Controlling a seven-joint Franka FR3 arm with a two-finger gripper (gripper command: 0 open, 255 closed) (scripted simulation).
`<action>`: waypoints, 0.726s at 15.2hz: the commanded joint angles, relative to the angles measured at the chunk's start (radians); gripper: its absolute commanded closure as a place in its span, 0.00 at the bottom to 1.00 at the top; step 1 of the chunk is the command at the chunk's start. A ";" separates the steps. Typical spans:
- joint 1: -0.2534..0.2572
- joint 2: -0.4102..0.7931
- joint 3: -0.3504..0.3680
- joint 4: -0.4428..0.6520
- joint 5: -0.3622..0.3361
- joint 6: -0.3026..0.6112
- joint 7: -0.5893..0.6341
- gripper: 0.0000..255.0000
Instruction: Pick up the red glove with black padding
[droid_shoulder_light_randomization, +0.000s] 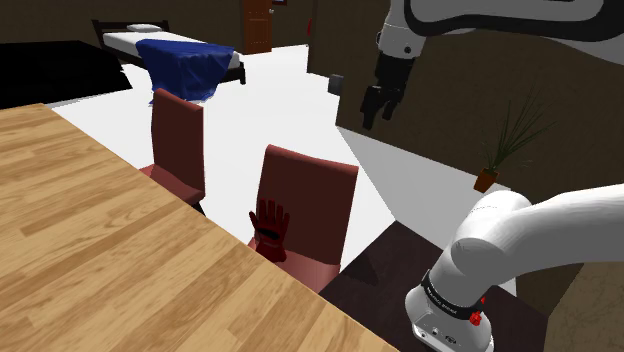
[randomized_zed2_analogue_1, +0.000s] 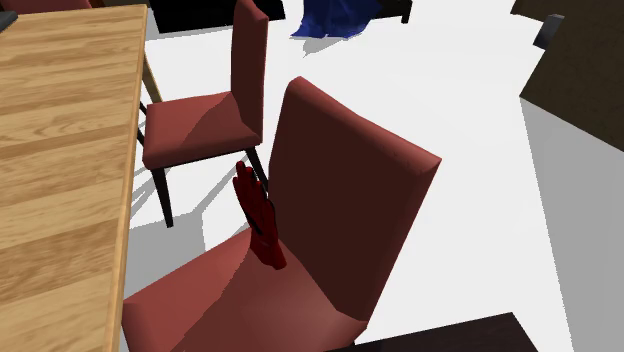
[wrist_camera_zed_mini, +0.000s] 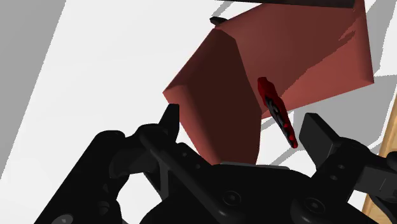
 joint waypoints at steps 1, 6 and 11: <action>0.000 0.000 0.000 0.000 0.000 0.000 0.000 0.00; 0.028 0.085 0.037 -0.076 0.012 0.176 0.016 0.00; 0.053 0.204 0.075 -0.118 0.017 0.352 0.033 0.00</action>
